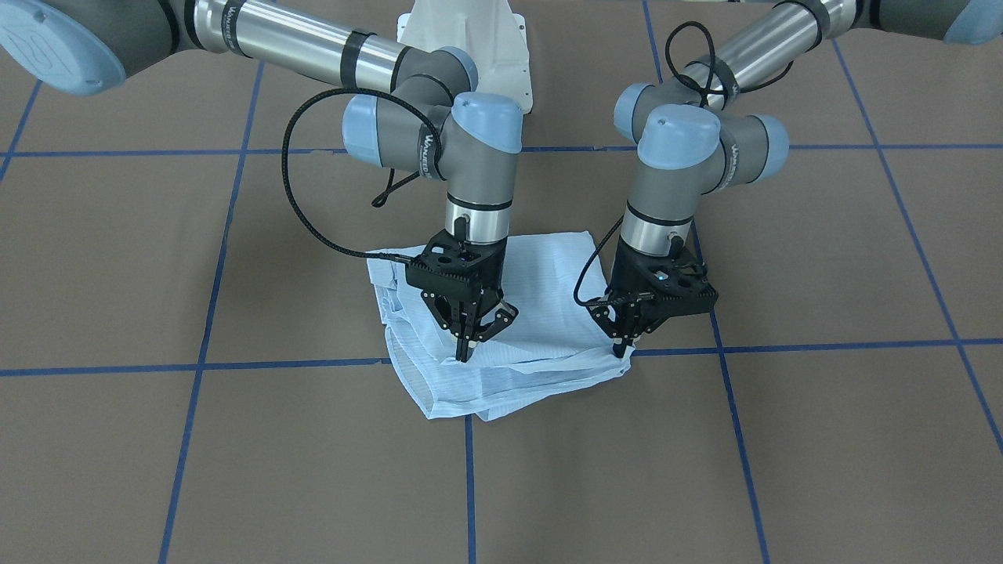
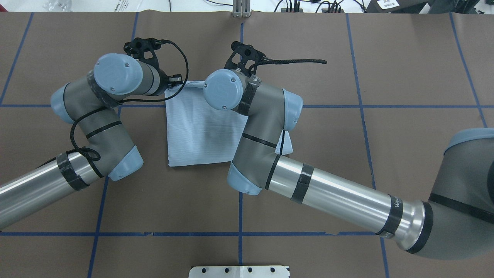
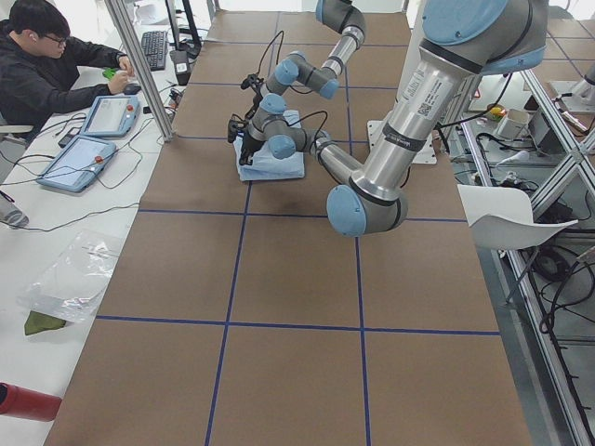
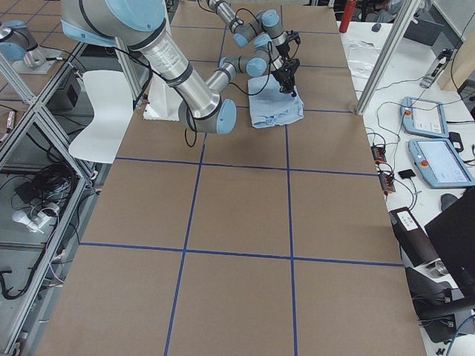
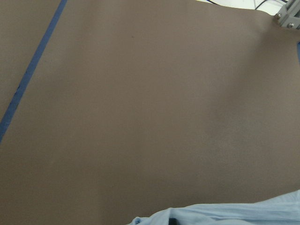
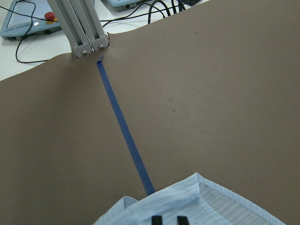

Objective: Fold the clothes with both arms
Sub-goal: 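Lay the folded edge onto the far half of the shirt with both grippers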

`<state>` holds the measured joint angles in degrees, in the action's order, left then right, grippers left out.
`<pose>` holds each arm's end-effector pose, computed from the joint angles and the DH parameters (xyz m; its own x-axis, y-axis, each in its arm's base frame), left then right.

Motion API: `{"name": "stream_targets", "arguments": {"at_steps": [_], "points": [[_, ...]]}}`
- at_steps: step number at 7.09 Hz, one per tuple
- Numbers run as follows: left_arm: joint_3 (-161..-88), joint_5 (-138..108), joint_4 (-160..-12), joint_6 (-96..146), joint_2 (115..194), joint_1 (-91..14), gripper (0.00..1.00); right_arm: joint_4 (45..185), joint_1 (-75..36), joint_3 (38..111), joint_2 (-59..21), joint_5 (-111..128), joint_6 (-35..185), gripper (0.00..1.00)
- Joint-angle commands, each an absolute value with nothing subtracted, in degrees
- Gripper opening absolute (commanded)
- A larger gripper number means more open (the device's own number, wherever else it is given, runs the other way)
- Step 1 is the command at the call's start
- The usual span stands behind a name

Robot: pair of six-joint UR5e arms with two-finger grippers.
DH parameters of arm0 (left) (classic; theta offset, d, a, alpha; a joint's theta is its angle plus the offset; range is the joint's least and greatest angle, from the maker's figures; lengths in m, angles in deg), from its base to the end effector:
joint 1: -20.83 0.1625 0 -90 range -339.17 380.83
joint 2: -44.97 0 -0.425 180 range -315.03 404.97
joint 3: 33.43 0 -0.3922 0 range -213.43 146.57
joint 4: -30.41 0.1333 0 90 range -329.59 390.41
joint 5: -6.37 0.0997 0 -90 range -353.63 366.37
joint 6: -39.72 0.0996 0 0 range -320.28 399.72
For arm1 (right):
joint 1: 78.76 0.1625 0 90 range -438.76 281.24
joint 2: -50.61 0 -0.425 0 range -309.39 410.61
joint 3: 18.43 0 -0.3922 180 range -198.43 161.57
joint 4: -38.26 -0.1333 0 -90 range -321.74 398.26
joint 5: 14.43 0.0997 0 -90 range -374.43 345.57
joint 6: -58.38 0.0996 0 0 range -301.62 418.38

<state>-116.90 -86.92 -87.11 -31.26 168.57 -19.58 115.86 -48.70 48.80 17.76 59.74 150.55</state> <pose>0.4680 -0.5660 0.3144 0.6164 -0.0975 -0.7814 0.4344 0.8697 0.2342 -0.6283 -0.5490 0.1645 0.5675 0.3705 0.7353 -0.6759 0.7196 0.1591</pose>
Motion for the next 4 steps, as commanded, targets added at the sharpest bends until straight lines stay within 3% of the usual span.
{"name": "stream_targets", "arguments": {"at_steps": [1, 4], "points": [[-117.5, -87.7, -90.0, -22.8, 168.3, -20.5, 1.00, 114.7, -47.1, 47.8, 19.5, 62.7, 145.5, 1.00], [-122.6, -95.8, -89.9, -16.2, 164.7, -22.2, 1.00, 115.2, -45.8, 49.2, 18.1, 71.4, 144.0, 1.00]]}}
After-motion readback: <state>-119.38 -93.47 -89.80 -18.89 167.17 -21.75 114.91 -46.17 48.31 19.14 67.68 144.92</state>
